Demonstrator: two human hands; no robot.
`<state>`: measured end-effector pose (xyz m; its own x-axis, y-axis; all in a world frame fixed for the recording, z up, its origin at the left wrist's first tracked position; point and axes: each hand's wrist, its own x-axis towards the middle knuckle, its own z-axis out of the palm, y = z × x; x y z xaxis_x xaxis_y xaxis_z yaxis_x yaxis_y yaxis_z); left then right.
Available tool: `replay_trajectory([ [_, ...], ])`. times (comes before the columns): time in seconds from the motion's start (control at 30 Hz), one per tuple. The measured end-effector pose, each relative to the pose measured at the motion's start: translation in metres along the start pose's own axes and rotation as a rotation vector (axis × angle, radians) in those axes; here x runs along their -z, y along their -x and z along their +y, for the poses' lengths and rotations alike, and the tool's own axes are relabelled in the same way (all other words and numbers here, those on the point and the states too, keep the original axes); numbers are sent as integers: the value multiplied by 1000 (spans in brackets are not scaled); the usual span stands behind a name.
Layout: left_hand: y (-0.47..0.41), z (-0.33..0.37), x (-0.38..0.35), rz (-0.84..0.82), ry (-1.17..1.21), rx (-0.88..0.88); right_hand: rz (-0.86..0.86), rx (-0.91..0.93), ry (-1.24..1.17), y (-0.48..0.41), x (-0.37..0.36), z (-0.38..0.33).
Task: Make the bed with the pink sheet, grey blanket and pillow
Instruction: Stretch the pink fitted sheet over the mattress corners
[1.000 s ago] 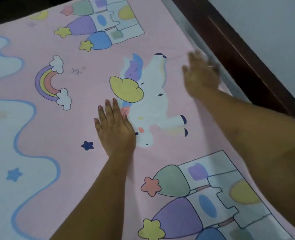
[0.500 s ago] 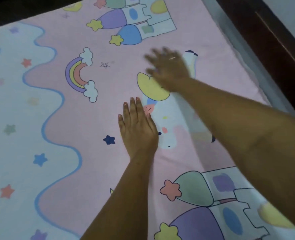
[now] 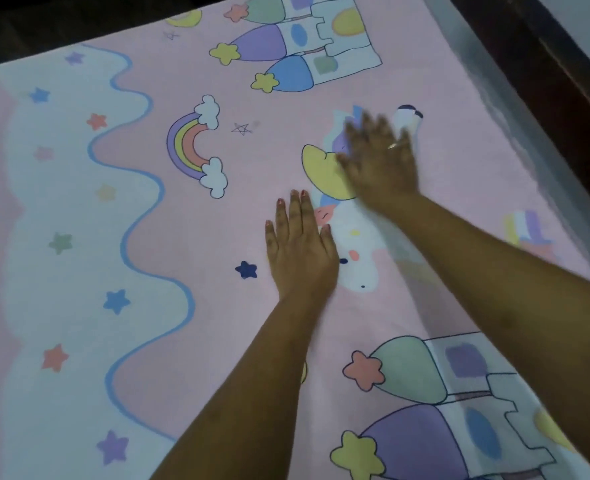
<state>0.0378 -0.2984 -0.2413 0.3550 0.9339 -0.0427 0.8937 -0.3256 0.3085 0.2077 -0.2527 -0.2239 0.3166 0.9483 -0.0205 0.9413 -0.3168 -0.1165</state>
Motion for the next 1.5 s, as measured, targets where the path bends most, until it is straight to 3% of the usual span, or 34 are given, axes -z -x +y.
replay_trajectory([
  [0.13,28,-38,16,-35,-23,-65,3,13,-30,17,-15,-9],
  [0.37,102,-115,41,-11,-102,23,-16,-76,-21,59,-14,-38],
  [0.77,283,-266,99,-69,-80,234,-170,359,-90,263,-39,-260],
  [1.03,425,-375,141,-94,-107,352,-233,743,-148,432,-53,-424],
  [1.17,486,-417,158,-117,-71,398,-309,988,-89,493,-46,-464],
  [1.23,499,-429,167,-86,-34,448,-325,1098,-176,485,-43,-467],
  [1.3,496,-440,176,-29,18,524,-312,1018,-286,452,-38,-464],
  [1.4,471,-455,183,17,24,589,-225,578,-245,362,-33,-434],
  [1.5,443,-476,187,41,29,669,-189,229,-41,292,-35,-399],
])
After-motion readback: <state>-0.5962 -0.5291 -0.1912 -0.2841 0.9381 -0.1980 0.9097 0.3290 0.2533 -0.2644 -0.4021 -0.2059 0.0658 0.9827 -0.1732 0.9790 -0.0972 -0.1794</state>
